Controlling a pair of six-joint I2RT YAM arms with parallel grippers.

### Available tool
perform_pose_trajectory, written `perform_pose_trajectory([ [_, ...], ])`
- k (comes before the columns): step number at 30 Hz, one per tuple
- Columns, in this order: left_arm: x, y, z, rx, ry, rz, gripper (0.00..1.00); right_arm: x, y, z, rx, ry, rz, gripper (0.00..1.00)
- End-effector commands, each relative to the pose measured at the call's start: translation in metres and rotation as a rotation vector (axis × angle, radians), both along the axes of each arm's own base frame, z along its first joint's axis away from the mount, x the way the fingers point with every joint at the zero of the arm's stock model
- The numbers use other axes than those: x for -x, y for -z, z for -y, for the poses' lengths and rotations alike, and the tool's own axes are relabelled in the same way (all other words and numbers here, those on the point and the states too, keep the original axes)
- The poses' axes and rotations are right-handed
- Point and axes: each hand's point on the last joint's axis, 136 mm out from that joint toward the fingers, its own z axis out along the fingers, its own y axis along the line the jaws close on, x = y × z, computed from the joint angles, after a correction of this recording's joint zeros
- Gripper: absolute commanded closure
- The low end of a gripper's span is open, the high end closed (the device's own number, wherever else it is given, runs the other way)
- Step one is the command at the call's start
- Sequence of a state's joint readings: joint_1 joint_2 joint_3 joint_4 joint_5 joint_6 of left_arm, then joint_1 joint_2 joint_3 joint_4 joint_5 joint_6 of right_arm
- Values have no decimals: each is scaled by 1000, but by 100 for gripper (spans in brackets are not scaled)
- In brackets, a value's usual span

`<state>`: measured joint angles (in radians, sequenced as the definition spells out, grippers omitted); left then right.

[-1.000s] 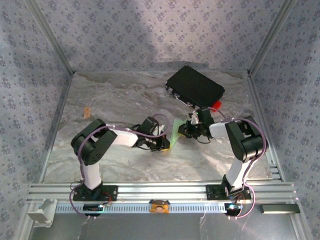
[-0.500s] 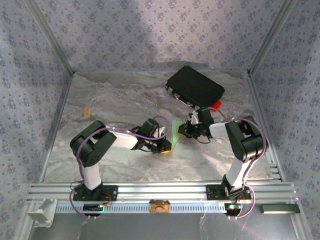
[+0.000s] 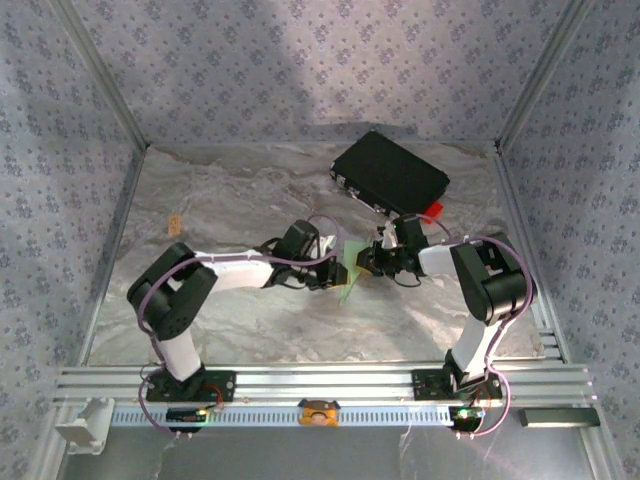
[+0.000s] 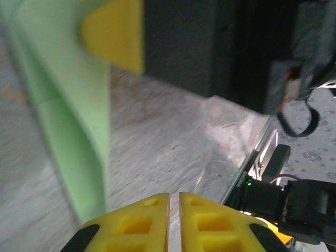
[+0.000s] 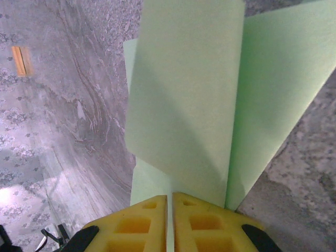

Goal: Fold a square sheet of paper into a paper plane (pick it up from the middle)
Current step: Fold the wing for the fifth time at the center of the table.

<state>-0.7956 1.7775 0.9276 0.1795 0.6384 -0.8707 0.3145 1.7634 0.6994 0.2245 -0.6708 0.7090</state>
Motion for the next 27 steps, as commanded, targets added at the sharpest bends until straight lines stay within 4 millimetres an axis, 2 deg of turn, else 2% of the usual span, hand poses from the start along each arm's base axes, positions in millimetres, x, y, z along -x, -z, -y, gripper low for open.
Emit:
perform_pose_trajectory([
  [1, -1, -5, 15, 33, 83, -16, 88, 12, 32, 19, 114, 31, -82, 87],
  [7, -6, 18, 23, -21, 116, -66, 90, 12, 33, 19, 115, 33, -83, 87],
  [9, -9, 29, 20, -64, 103, -66, 90, 12, 32, 18, 114, 32, -83, 87],
  [16, -19, 46, 12, -141, 73, -34, 91, 13, 32, 18, 114, 33, -83, 87],
  [22, -20, 57, 5, -173, 53, -35, 91, 13, 32, 18, 114, 30, -84, 87],
  [27, -23, 57, 2, -184, 45, -25, 91, 13, 32, 18, 113, 30, -84, 87],
])
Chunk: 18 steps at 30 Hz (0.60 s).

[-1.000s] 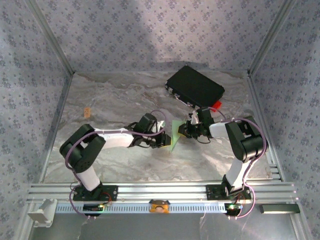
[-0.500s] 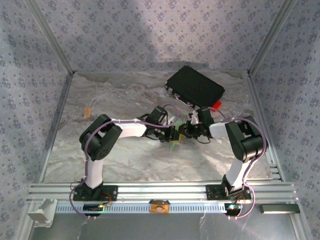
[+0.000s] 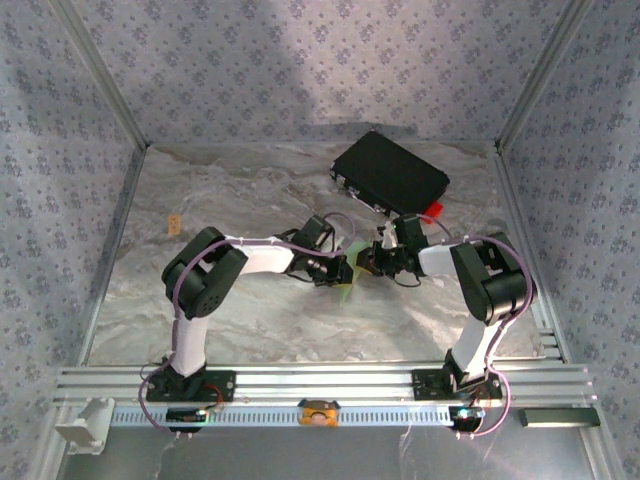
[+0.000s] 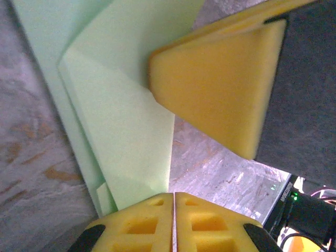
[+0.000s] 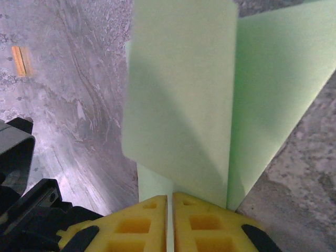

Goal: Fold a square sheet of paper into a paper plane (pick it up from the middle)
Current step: Fold the wing for the fifth time at the center of the table.

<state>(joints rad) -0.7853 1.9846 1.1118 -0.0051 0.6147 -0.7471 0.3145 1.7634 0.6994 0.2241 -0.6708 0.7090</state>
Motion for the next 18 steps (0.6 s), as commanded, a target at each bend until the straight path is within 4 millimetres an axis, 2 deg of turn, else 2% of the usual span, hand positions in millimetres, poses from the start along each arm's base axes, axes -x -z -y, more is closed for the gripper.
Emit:
perform_pose_trajectory([
  [1, -5, 6, -6, -31, -3, 13, 91, 13, 32, 18, 113, 30, -84, 87],
  [14, 4, 29, -24, -101, -56, -32, 96, 13, 31, 18, 110, 27, -80, 86],
  [18, 13, 36, -31, -103, -90, -88, 98, 10, 20, 18, 94, 29, -53, 85],
])
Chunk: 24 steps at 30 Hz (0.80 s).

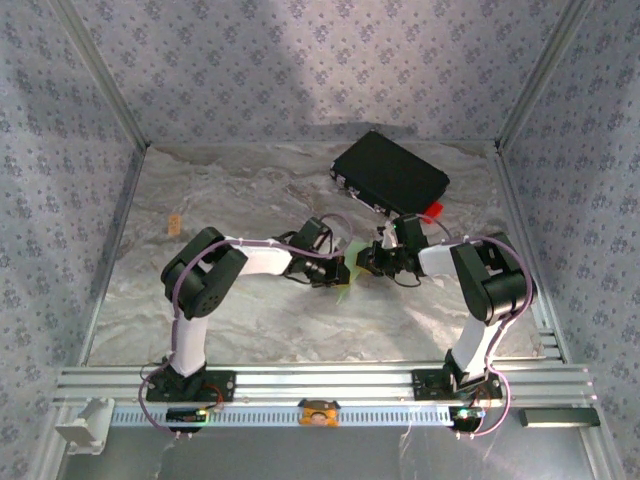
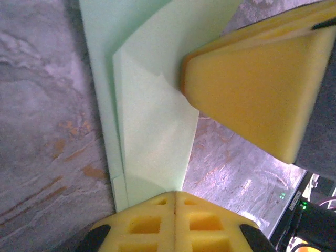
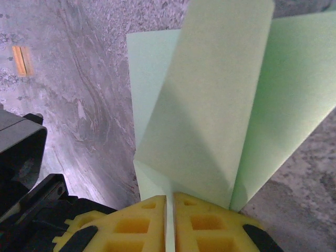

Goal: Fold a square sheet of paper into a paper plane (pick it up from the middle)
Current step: Fold the wing for the fifth time at the center of the table.

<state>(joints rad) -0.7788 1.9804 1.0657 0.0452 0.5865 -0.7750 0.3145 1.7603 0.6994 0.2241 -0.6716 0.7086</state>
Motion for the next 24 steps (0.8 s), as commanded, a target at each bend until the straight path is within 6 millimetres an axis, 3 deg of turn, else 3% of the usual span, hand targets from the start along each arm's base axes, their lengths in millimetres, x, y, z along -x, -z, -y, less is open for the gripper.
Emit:
perform_pose_trajectory([
  [1, 18, 28, -24, -86, -52, -101, 98, 9, 17, 18, 89, 30, -44, 84],
  [7, 28, 27, -23, -51, -28, -132, 100, 1, -22, 21, 79, 25, 73, 78],
  [10, 31, 24, -21, -36, -19, -142, 100, 7, -30, 18, 102, -23, 122, 82],
  [14, 34, 19, -21, -29, -11, -136, 100, 20, -25, 3, 111, -89, 120, 92],
  [19, 34, 17, -23, -32, -17, -132, 100, 31, -17, -15, 115, -148, 116, 94],
  [24, 34, 18, -23, -33, -21, -131, 100, 27, -6, -17, 152, -144, 91, 94],
])
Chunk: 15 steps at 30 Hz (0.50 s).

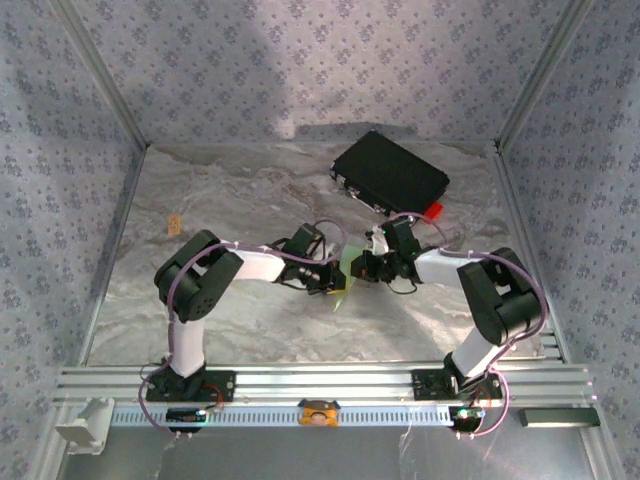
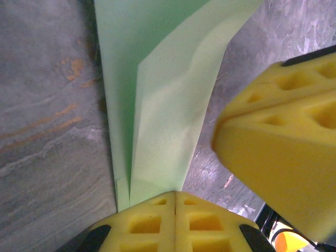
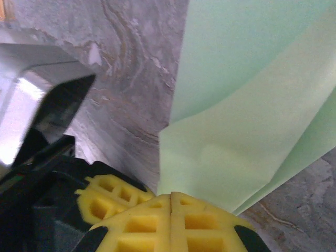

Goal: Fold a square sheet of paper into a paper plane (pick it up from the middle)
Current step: Fold the wing for the fifth time at the center of the table.

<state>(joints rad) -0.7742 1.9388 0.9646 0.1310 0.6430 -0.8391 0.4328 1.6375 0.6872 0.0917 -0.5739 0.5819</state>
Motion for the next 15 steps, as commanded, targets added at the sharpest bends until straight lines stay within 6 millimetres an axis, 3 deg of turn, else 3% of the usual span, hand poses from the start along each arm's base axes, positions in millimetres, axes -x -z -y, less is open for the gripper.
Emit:
perform_pose_trajectory([
  [1, 17, 19, -15, -81, -4, -70, 100, -4, 11, 2, 47, -1, -15, 94],
  [6, 18, 20, -16, -84, -3, -75, 100, -2, 30, 25, 145, 66, -46, 94],
  [15, 21, 23, -15, -82, 7, -88, 100, -19, 23, 45, 105, 167, -54, 93],
])
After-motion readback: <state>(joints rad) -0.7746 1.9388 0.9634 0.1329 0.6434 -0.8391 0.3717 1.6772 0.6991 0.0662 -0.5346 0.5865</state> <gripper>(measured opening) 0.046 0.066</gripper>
